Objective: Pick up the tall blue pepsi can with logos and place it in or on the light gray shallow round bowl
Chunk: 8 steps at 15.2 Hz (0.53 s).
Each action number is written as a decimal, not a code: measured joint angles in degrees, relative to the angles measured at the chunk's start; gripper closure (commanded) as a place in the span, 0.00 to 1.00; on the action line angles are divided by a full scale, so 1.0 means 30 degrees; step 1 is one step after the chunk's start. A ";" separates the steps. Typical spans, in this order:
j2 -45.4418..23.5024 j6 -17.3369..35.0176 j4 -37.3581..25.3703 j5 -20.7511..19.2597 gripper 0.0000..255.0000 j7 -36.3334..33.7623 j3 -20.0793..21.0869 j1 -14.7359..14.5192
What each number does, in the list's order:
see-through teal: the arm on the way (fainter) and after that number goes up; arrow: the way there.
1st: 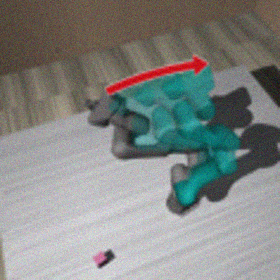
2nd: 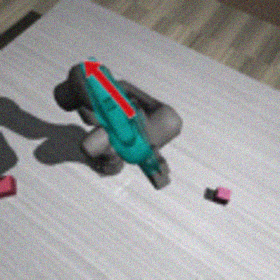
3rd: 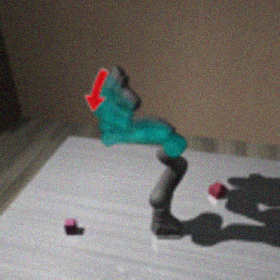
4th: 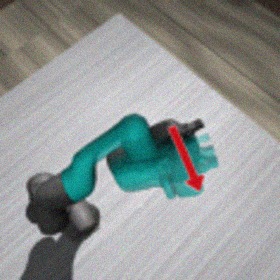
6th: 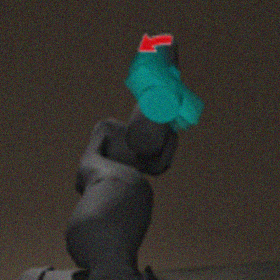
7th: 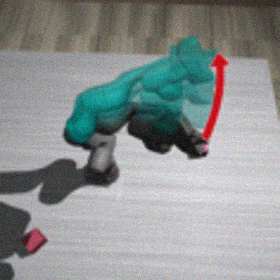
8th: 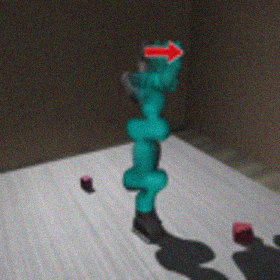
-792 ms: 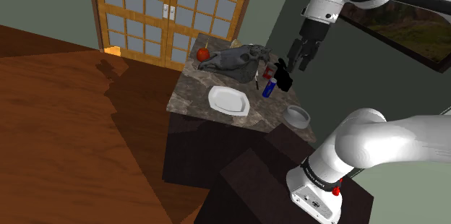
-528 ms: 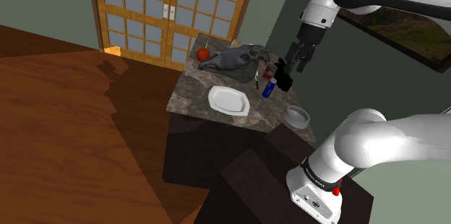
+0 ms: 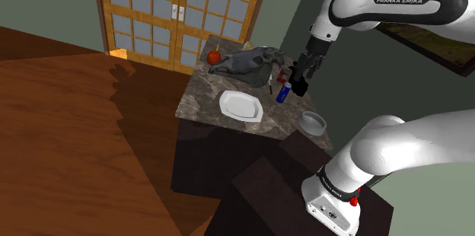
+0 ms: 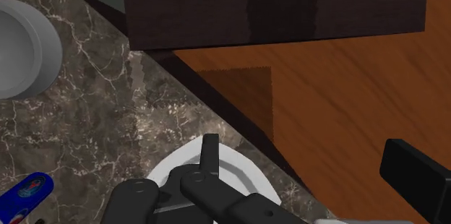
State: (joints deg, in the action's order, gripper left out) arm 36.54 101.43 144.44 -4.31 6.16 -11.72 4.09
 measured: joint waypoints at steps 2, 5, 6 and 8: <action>-0.0930 0.0988 -0.0090 -0.0367 0.00 0.0601 -0.0626 0.0250; -0.2571 0.2808 -0.0131 -0.0732 0.00 0.1453 -0.1539 0.0516; -0.3086 0.3296 -0.0252 -0.0813 0.00 0.1745 -0.1831 0.0599; -0.4139 0.4221 -0.0545 -0.0894 0.00 0.2303 -0.2376 0.0724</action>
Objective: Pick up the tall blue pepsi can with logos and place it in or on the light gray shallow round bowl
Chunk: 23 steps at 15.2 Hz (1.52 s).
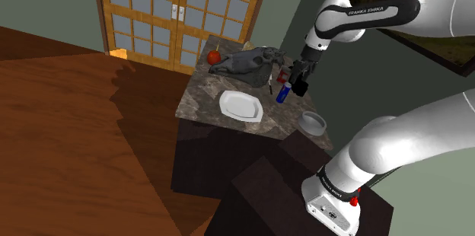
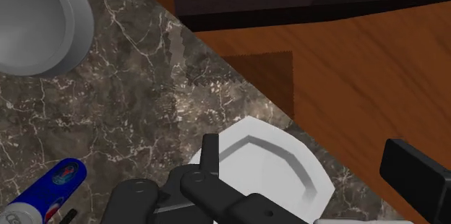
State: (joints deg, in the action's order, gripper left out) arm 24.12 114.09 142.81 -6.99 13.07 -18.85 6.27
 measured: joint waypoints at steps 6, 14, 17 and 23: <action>-0.4058 0.2969 -0.1500 0.0574 0.00 0.2157 -0.1764 0.0222; -1.0015 0.5744 -0.4747 0.3545 0.00 0.6042 -0.3236 0.0999; -1.2139 0.6149 -0.6380 0.4915 0.00 0.7341 -0.3206 0.1642; -1.6690 0.6385 -1.0589 0.7450 0.00 0.9649 -0.2530 0.3732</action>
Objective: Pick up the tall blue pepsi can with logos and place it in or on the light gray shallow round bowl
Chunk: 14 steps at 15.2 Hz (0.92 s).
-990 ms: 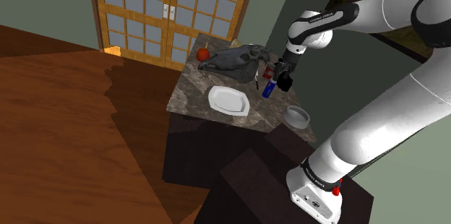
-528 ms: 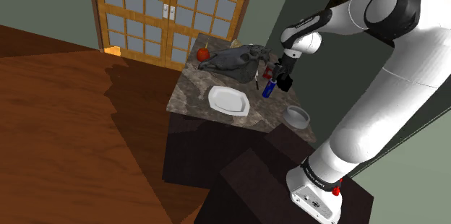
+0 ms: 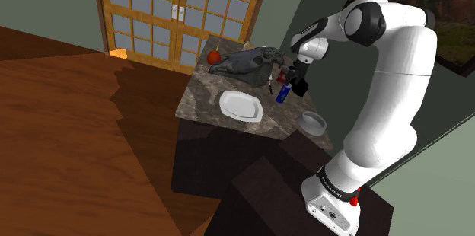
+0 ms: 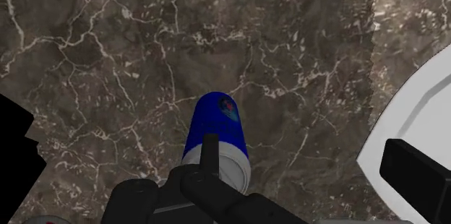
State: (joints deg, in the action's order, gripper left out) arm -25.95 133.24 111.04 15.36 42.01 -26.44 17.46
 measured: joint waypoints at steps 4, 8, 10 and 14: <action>-0.2598 -0.0130 -0.2816 0.1046 0.00 0.0816 0.0555 0.1363; -0.3568 0.0386 -0.3279 0.1481 0.00 0.1202 0.0854 0.1834; -0.3925 0.0681 -0.3337 0.1642 0.00 0.1265 0.0997 0.1911; -0.4379 0.1053 -0.3407 0.1843 0.00 0.1385 0.1175 0.2044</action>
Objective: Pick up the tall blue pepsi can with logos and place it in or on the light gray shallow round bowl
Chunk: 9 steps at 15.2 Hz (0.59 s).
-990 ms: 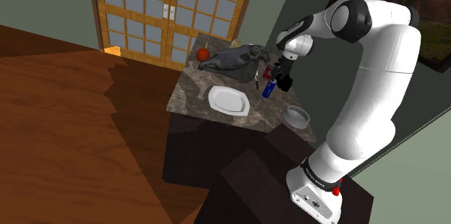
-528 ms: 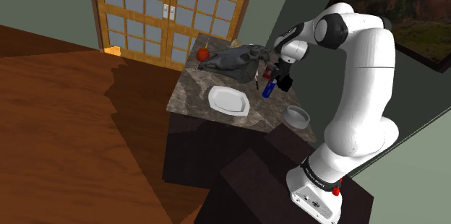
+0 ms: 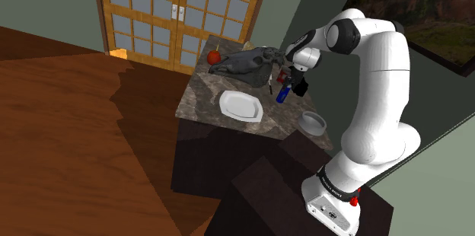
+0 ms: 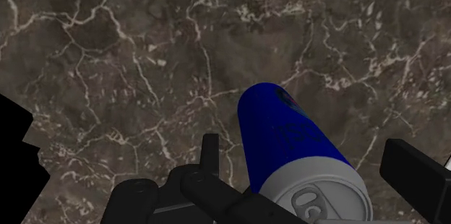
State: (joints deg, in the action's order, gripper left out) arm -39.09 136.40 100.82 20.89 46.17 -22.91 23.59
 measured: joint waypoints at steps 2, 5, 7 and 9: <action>-0.0030 0.0015 -0.0020 0.0011 0.00 0.0006 0.0010 0.0011; -0.0041 0.0021 -0.0026 0.0016 1.00 0.0008 0.0014 0.0015; -0.0033 0.0019 -0.0030 0.0018 1.00 0.0010 0.0016 0.0012; -0.0028 0.0010 -0.0030 0.0020 1.00 0.0013 0.0023 0.0009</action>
State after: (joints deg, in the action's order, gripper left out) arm -39.17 136.43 100.73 20.94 46.21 -22.84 23.62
